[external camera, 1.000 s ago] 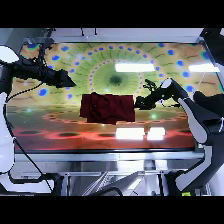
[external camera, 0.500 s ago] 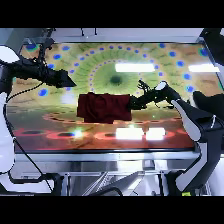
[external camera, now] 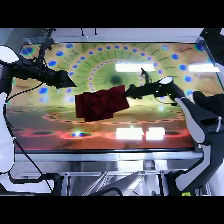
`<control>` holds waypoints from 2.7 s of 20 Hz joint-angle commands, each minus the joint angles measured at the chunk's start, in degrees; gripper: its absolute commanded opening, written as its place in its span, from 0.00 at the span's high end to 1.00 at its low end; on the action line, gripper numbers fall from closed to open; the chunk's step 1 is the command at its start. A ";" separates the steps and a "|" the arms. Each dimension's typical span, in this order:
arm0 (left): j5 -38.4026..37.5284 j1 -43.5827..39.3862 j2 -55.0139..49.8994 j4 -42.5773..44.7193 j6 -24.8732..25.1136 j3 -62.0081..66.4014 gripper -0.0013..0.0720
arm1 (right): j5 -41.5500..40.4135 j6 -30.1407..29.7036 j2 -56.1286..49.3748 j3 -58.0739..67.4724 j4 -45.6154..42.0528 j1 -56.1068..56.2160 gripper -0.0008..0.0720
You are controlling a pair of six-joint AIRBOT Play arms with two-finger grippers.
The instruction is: Fold the shirts.
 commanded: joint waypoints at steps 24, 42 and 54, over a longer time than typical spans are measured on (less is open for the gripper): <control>-1.86 -0.44 -4.55 -0.17 1.44 -0.02 0.96 | 41.05 41.16 17.40 31.26 -37.99 -59.06 0.97; -2.05 -0.33 -4.57 -0.13 6.36 -0.02 0.96 | 40.46 37.29 29.88 -9.46 -73.00 -58.75 0.09; -0.07 2.99 1.81 -17.73 6.38 -3.28 0.96 | 24.52 37.07 32.33 6.78 -28.46 -52.22 0.97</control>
